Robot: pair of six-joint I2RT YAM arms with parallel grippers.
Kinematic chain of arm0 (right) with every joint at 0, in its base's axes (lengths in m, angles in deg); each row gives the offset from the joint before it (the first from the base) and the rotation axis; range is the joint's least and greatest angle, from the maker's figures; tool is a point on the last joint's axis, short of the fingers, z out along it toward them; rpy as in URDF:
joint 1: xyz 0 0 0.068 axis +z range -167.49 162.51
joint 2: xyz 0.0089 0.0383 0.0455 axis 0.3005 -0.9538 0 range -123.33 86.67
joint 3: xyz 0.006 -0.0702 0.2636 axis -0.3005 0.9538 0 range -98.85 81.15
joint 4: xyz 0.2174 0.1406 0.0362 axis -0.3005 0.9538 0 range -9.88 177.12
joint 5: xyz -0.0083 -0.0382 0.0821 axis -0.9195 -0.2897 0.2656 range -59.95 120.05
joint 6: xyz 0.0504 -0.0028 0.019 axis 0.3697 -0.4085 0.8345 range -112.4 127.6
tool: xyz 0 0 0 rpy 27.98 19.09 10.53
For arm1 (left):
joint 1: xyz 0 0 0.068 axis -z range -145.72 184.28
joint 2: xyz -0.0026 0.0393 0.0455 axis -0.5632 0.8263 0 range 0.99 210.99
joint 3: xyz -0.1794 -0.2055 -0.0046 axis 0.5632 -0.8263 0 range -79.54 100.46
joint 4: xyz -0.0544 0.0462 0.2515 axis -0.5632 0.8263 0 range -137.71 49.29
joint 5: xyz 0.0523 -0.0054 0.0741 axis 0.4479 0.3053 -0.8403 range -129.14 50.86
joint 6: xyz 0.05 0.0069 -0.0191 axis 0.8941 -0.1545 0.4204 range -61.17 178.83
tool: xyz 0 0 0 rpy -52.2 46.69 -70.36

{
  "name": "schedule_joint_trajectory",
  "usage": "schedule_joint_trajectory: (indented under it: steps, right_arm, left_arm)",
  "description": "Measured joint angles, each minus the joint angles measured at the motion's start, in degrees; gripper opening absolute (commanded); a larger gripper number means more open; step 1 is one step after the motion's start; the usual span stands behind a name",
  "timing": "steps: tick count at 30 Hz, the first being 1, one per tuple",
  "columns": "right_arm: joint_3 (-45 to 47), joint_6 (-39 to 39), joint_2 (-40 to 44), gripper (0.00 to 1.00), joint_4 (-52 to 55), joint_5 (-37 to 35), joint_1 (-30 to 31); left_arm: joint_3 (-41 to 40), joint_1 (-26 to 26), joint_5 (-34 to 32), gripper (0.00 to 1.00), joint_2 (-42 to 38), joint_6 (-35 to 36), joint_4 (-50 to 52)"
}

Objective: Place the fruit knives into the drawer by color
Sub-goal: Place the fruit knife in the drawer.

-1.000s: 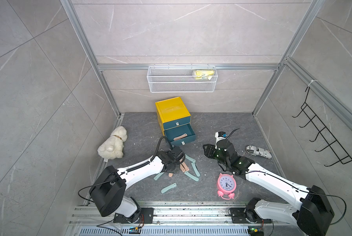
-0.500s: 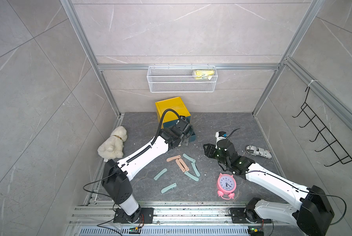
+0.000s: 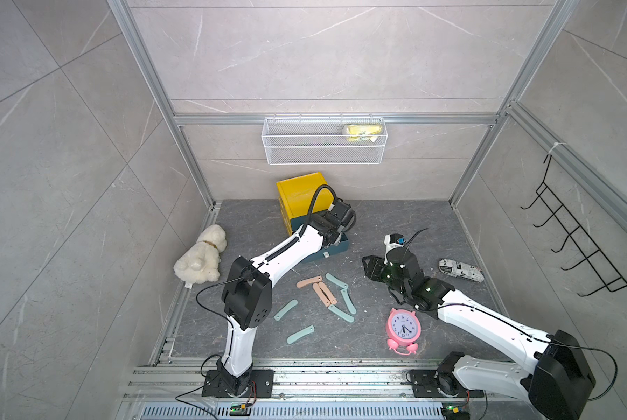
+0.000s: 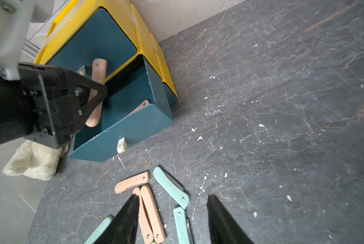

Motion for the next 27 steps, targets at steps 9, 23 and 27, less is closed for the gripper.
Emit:
schedule_joint_trajectory:
  steps: [9,23,27]
  right_arm:
    - [-0.24,-0.52,-0.85,0.56,-0.02,4.57,0.00]
    - [-14.05,-6.14,-23.54,0.51,1.09,15.96,9.66]
    - [-16.26,-7.65,-28.24,0.49,3.28,15.37,10.10]
  left_arm:
    - [2.29,0.00,3.52,0.68,-0.70,-0.81,0.87]
    - [-18.99,-0.61,10.25,0.96,-34.18,-7.76,-5.66]
    - [-30.01,-1.03,10.23,0.96,-42.29,-10.58,-6.58]
